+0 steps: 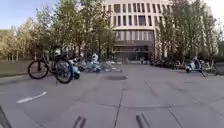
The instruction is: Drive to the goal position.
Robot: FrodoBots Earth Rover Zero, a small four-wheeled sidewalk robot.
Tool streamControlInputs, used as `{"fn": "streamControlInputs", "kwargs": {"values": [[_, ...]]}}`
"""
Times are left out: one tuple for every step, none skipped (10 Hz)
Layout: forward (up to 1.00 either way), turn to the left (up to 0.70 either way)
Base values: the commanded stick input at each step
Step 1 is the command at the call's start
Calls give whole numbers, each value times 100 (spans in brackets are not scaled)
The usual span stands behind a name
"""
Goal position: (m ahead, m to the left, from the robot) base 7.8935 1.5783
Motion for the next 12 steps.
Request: {"fn": "streamControlInputs", "kwargs": {"values": [[60, -14], [60, -14], [60, -14], [60, -14], [60, -14], [60, -14], [60, -14], [60, -14], [60, -14], [60, -14], [60, -14], [60, -14]]}}
